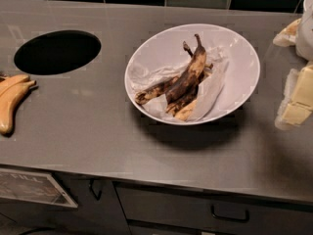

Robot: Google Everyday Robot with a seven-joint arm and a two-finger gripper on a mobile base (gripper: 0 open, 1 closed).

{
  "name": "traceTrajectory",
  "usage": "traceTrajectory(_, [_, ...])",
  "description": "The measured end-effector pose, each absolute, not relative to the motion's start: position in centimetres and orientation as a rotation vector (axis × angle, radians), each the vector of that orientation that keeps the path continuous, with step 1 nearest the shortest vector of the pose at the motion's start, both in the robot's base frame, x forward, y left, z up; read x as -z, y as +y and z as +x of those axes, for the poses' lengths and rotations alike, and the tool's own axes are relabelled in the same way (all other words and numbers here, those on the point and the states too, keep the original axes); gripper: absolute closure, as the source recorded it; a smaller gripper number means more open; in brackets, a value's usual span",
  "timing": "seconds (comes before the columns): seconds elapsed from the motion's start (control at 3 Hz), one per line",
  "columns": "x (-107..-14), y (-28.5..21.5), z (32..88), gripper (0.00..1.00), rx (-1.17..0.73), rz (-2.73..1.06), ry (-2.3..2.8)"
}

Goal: Pick banana from white bowl

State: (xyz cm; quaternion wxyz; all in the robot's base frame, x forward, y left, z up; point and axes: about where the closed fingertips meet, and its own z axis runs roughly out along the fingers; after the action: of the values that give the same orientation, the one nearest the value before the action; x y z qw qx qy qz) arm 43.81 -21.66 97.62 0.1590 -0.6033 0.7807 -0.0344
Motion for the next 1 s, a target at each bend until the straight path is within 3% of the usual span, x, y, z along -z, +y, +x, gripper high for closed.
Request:
traceTrajectory(0.33, [-97.6, -21.6, 43.8, 0.00, 0.099, -1.726, 2.231])
traceTrajectory(1.0, [-101.3, -16.8, 46.3, 0.00, 0.211, -1.961, 2.013])
